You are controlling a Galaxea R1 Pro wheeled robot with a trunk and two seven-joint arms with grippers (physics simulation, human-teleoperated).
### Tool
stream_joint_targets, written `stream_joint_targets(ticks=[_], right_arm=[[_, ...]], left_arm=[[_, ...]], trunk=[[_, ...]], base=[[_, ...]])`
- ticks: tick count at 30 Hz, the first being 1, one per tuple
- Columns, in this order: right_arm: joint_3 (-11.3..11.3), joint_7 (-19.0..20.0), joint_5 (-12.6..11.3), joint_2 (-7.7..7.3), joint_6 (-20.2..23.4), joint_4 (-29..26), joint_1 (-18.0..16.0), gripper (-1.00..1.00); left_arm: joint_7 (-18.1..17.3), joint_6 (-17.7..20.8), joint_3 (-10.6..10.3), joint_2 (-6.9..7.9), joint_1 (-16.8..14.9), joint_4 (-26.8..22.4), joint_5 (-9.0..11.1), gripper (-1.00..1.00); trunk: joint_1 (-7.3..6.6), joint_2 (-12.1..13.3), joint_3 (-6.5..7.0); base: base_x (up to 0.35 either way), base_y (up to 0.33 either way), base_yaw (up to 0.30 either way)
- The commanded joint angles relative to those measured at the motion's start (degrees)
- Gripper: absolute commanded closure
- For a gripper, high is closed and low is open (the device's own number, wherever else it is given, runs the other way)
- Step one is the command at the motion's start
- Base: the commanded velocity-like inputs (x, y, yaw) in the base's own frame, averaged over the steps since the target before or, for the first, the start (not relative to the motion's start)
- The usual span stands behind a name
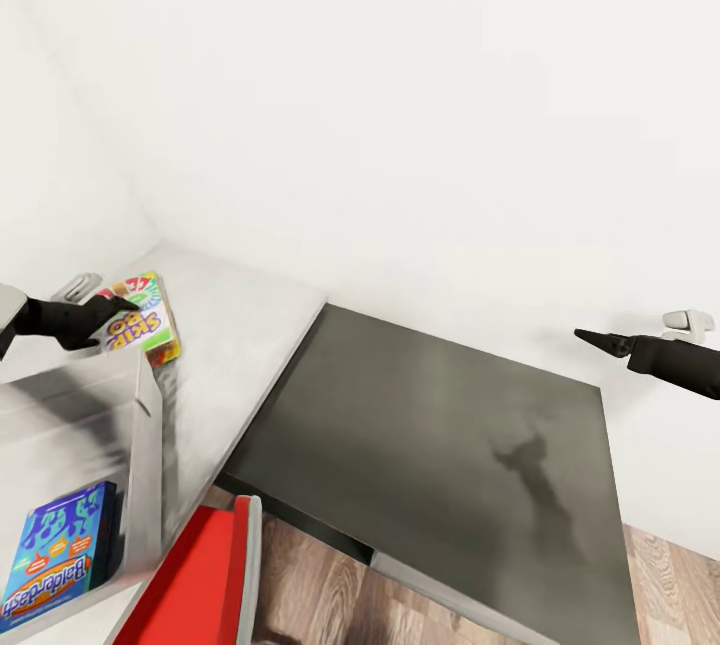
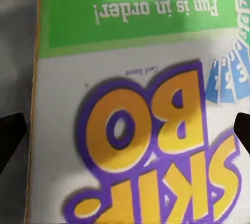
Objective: Put all the toys in the child's room - the three board games (two on the bed and one on the table), the two jigsaw puzzles on the table, and the tennis ball on the table - inside the toy box on the table in the child's room.
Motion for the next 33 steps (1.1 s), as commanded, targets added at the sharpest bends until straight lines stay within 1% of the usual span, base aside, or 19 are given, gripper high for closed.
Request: stream_joint_targets(ticks=[1, 5, 10, 11, 12, 13, 14, 16, 17, 21, 22, 23, 25, 26, 28, 30, 31, 32, 33], right_arm=[[-0.1, 0.3, 0.2, 0.00, 0.2, 0.0, 0.0, -1.00], [-0.1, 0.3, 0.2, 0.00, 0.2, 0.0, 0.0, -1.00], [-0.1, 0.3, 0.2, 0.00, 0.2, 0.0, 0.0, -1.00], [-0.1, 0.3, 0.2, 0.00, 0.2, 0.0, 0.0, -1.00], [-0.1, 0.3, 0.2, 0.00, 0.2, 0.0, 0.0, -1.00], [-0.1, 0.3, 0.2, 0.00, 0.2, 0.0, 0.0, -1.00], [-0.1, 0.3, 0.2, 0.00, 0.2, 0.0, 0.0, -1.00], [-0.1, 0.3, 0.2, 0.00, 0.2, 0.0, 0.0, -1.00], [-0.1, 0.3, 0.2, 0.00, 0.2, 0.0, 0.0, -1.00], [-0.1, 0.3, 0.2, 0.00, 0.2, 0.0, 0.0, -1.00], [-0.1, 0.3, 0.2, 0.00, 0.2, 0.0, 0.0, -1.00], [-0.1, 0.3, 0.2, 0.00, 0.2, 0.0, 0.0, -1.00], [-0.1, 0.3, 0.2, 0.00, 0.2, 0.0, 0.0, -1.00], [-0.1, 0.3, 0.2, 0.00, 0.2, 0.0, 0.0, -1.00], [-0.1, 0.3, 0.2, 0.00, 0.2, 0.0, 0.0, -1.00], [-0.1, 0.3, 0.2, 0.00, 0.2, 0.0, 0.0, -1.00], [-0.1, 0.3, 0.2, 0.00, 0.2, 0.0, 0.0, -1.00], [-0.1, 0.3, 0.2, 0.00, 0.2, 0.0, 0.0, -1.00], [-0.1, 0.3, 0.2, 0.00, 0.2, 0.0, 0.0, -1.00]], left_arm=[[0.5, 0.2, -0.2, -0.57, -0.1, -0.1, 1.0, -1.00], [0.6, 0.1, -0.2, -3.06, -0.1, -0.1, 3.0, -1.00], [0.6, 0.2, -0.1, -5.43, -0.2, -0.1, 3.5, -1.00], [0.5, 0.2, -0.1, -6.25, -0.2, -0.1, 3.6, -1.00], [0.4, 0.1, -0.1, -7.54, -0.2, -0.1, 5.0, -1.00], [0.3, 0.1, -0.1, -8.93, -0.2, -0.1, 7.3, -1.00], [0.3, 0.1, -0.1, -9.64, -0.2, -0.1, 8.7, -1.00], [0.3, 0.0, -0.2, -12.65, -0.3, -0.1, 13.3, -1.00], [0.3, 0.0, -0.2, -14.26, -0.3, -0.1, 14.7, -1.00], [0.3, -0.1, -0.2, -18.30, -0.5, -0.2, 16.6, -1.00], [0.3, 0.0, -0.2, -19.49, -0.6, -0.2, 16.9, -1.00], [0.3, 0.0, -0.2, -20.07, -0.7, -0.2, 17.0, -1.00], [0.2, 0.1, -0.1, -22.40, -1.2, -0.2, 17.3, -1.00], [0.1, 0.2, -0.1, -22.91, -1.6, -0.2, 17.4, -1.00], [0.0, 0.9, 0.0, -23.18, -2.2, -0.7, 17.7, -1.00], [0.1, 3.2, 0.6, -23.09, -2.3, -2.9, 19.5, -1.00], [0.4, 4.8, 1.2, -22.85, -2.3, -5.0, 21.1, -1.00], [0.7, 6.1, 1.7, -22.15, -2.1, -7.2, 22.7, -1.00], [0.7, 6.6, 1.7, -21.59, -1.9, -8.5, 23.3, -1.00]], trunk=[[0.00, 0.0, -0.04], [0.00, 0.0, -0.04], [0.00, 0.0, -0.04], [0.00, 0.0, -0.04], [0.00, 0.0, -0.04], [0.00, 0.0, -0.04], [0.00, 0.0, -0.04], [0.00, 0.0, -0.04], [0.00, 0.0, -0.04], [0.00, 0.0, -0.04], [0.00, 0.0, -0.04], [0.00, 0.0, -0.04], [0.00, 0.0, -0.04], [0.00, 0.0, -0.04], [0.00, 0.0, -0.04], [0.00, 0.0, -0.04], [0.00, 0.0, -0.04], [0.00, 0.0, -0.04], [0.00, 0.0, -0.04]], base=[[0.000, 0.000, 0.000], [0.000, 0.000, 0.000], [0.000, 0.000, 0.000], [0.000, 0.000, 0.000], [0.000, 0.000, 0.000], [0.000, 0.000, 0.000], [0.000, 0.000, 0.000], [0.000, 0.000, 0.000], [0.000, 0.000, 0.000], [0.000, 0.000, 0.000], [0.000, 0.000, 0.000], [0.000, 0.000, 0.000], [0.000, 0.000, 0.000], [0.000, 0.000, 0.000], [0.000, 0.000, 0.000], [0.000, 0.000, 0.000], [0.000, 0.000, 0.000], [0.000, 0.000, 0.000], [0.000, 0.000, 0.000]])
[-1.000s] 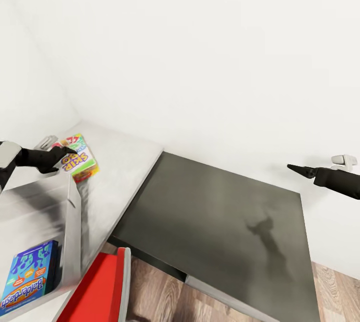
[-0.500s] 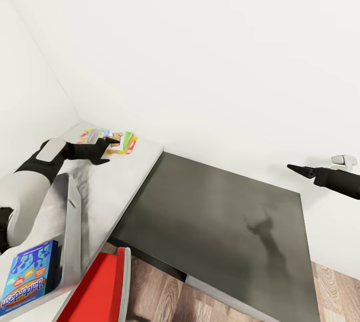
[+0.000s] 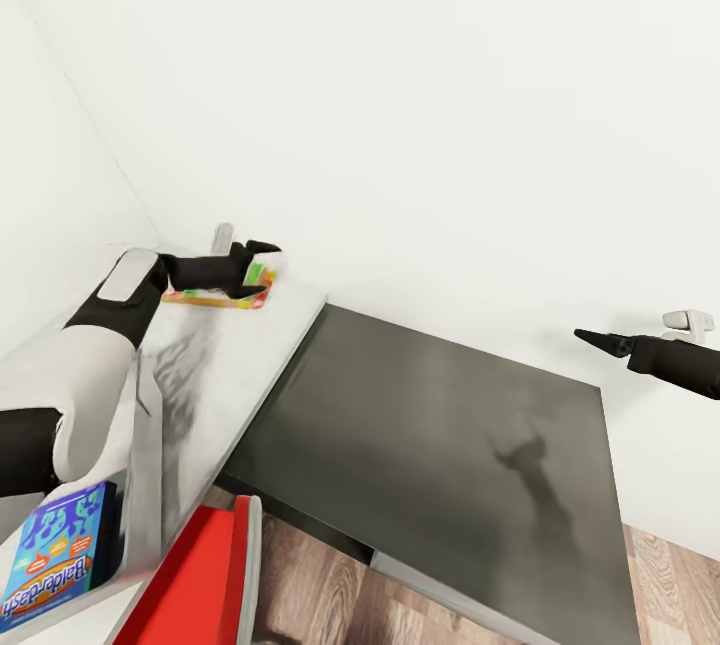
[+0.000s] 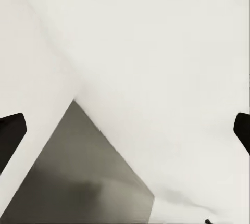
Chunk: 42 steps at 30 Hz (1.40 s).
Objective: Put all the toys in the child's room - the three board games (two on the bed and one on the table), the two jigsaw puzzles on the table, and the tennis ball on the table - inside the toy box on the table in the child's room.
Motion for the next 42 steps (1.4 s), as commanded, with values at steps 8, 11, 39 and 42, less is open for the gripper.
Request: stream_joint_targets(ticks=[8, 11, 39, 42], right_arm=[[-0.1, 0.3, 0.2, 0.00, 0.2, 0.0, 0.0, -1.00], [-0.1, 0.3, 0.2, 0.00, 0.2, 0.0, 0.0, -1.00], [-0.2, 7.2, 0.3, 0.08, 0.2, 0.0, 0.3, -1.00], [-0.2, 7.2, 0.3, 0.08, 0.2, 0.0, 0.3, -1.00]], left_arm=[[4.6, 1.7, -2.1, 6.39, 5.0, -21.3, 2.2, -1.00], [12.0, 1.7, -6.1, 10.10, 5.3, -25.9, 2.4, -1.00], [32.4, 1.7, -16.5, 29.30, 0.7, -22.2, 7.6, -1.00], [32.4, 1.7, -16.4, 29.30, 0.7, -22.2, 7.8, -1.00]], trunk=[[0.00, 0.0, -0.05], [0.00, 0.0, -0.05], [0.00, 0.0, -0.05], [0.00, 0.0, -0.05]], base=[[0.000, 0.000, 0.000], [0.000, 0.000, 0.000], [0.000, 0.000, -0.142], [-0.045, 0.000, -0.041]])
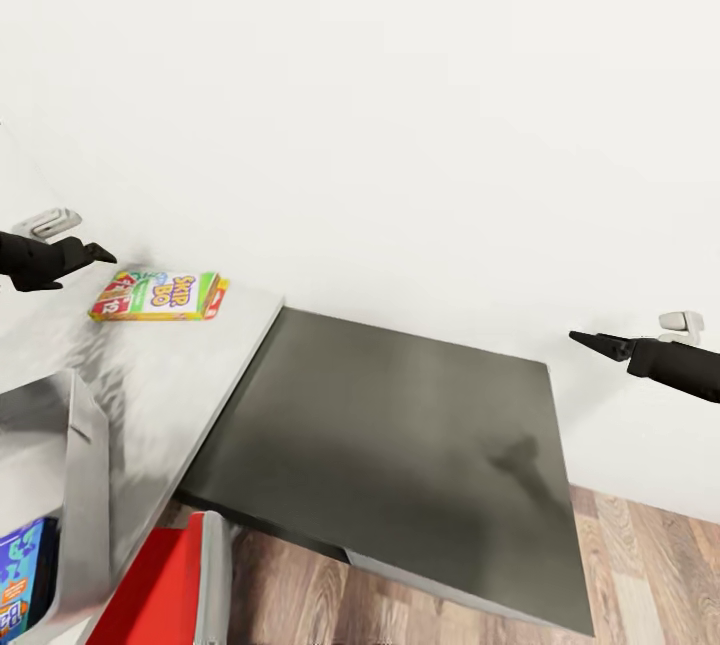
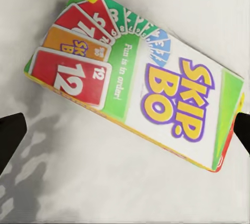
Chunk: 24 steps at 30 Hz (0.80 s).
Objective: Put all the toys in the child's room - the three board games (two on the bed and one on the table), the two jigsaw puzzles on the table, and the tennis ball on the table - inside the toy box on the table in the child's room.
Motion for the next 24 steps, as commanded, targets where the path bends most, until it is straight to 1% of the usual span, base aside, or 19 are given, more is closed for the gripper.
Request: stream_joint_targets(ticks=[1, 6, 10, 14, 20, 24], right_arm=[[0.0, 0.3, 0.2, 0.00, 0.2, 0.0, -0.1, -1.00], [0.0, 0.3, 0.3, -0.03, 0.2, 0.0, -0.1, -1.00], [0.0, 0.3, 0.3, -0.07, 0.2, 0.0, -0.1, -1.00], [0.0, 0.3, 0.3, -0.08, 0.2, 0.0, -0.1, -1.00], [0.0, 0.3, 0.3, -0.09, 0.2, 0.0, -0.1, -1.00], [0.0, 0.4, 0.3, -0.09, 0.2, 0.0, -0.1, -1.00]], left_arm=[[0.5, 0.0, -0.2, 0.08, -0.1, 0.0, 0.6, -1.00], [0.5, 0.0, -0.2, 0.06, -0.1, 0.0, 0.6, -1.00], [0.5, 0.0, -0.2, 0.06, 0.0, 0.0, 0.6, -1.00], [0.5, 0.0, -0.2, 0.04, 0.0, 0.2, 0.5, -1.00], [0.5, 0.0, -0.2, 0.04, 0.0, 0.5, 0.4, -1.00], [0.5, 0.0, -0.3, 0.03, 0.0, 0.5, 0.4, -1.00]], trunk=[[-0.01, 0.0, -0.05], [-0.01, 0.0, -0.05], [-0.01, 0.0, -0.05], [-0.01, 0.0, -0.05], [-0.01, 0.0, -0.05], [-0.01, 0.0, -0.05]], base=[[-0.157, 0.000, -0.022], [-0.240, 0.000, -0.009], [-0.112, 0.000, -0.002], [-0.011, 0.033, 0.000], [0.090, 0.182, 0.000], [0.034, 0.063, 0.000]])
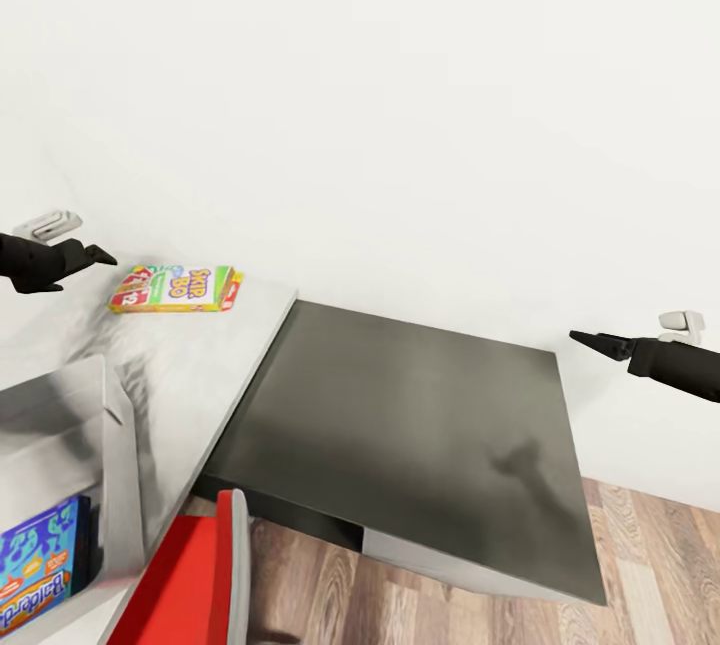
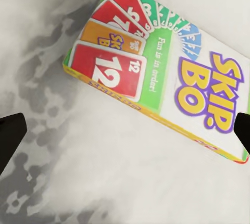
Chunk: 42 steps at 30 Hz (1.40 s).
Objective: Put all the toys in the child's room - the three board games (two on the bed and one on the table), the two jigsaw puzzles on the table, and the tennis ball on the table - inside the toy box on the table in the child's room.
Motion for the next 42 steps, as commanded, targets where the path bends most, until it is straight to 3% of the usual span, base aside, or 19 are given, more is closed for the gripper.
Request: stream_joint_targets(ticks=[1, 3, 9, 17, 22, 27, 35, 36, 42], right_arm=[[0.0, 0.4, 0.2, -0.01, 0.2, 0.0, 0.0, -1.00], [0.0, 0.4, 0.2, -0.01, 0.2, 0.0, 0.0, -1.00], [0.4, 1.5, -1.1, -1.94, 0.2, -1.6, -2.0, -1.00], [0.4, 1.5, -1.1, -2.00, 0.2, -1.6, -3.6, -1.00], [0.4, 1.5, -1.1, -2.00, 0.2, -1.6, -3.6, -1.00], [0.4, 1.5, -1.0, -1.98, 0.2, -1.6, -3.6, -1.00], [0.8, 0.1, -0.4, -0.62, 0.2, 0.2, -1.0, -1.00], [0.8, 0.0, -0.4, -0.60, 0.2, 0.2, -0.4, -1.00], [0.8, 0.0, -0.4, -0.55, 0.2, 0.2, -0.3, -1.00]], left_arm=[[0.5, 0.0, -0.2, 0.06, -0.1, 0.0, 0.5, -1.00], [0.5, 0.0, -0.3, 0.02, -0.1, 0.0, 0.5, -1.00], [-0.4, 0.0, 1.7, 1.99, -2.0, -1.2, 0.1, -1.00], [-0.4, 0.0, 4.2, 4.61, -4.6, -1.2, 0.1, -1.00], [-0.4, 0.0, 5.8, 6.10, -4.7, -1.2, 0.1, -1.00], [-0.4, 0.0, 5.8, 5.98, -4.5, -1.2, 0.1, -1.00], [-1.0, -2.6, 5.0, 5.46, -3.4, -1.0, 0.1, -1.00], [-1.0, -6.5, 5.0, 5.45, -3.4, -1.0, 0.1, -1.00], [-1.1, -6.7, 5.0, 5.43, -3.4, -1.0, 0.2, -1.00]], trunk=[[0.00, 0.0, -0.05], [0.00, 0.0, -0.05], [0.00, 0.0, -0.05], [0.00, 0.0, -0.05], [0.00, 0.0, -0.05], [0.00, 0.0, -0.05], [0.00, 0.0, -0.05], [0.00, 0.0, -0.05], [0.00, 0.0, -0.05]], base=[[0.017, 0.032, 0.000], [0.010, 0.019, 0.000], [0.000, 0.000, 0.000], [0.000, 0.000, 0.000], [0.000, 0.000, 0.000], [0.000, 0.000, 0.000], [0.000, 0.000, 0.000], [0.000, 0.000, 0.000], [0.000, 0.000, 0.000]])
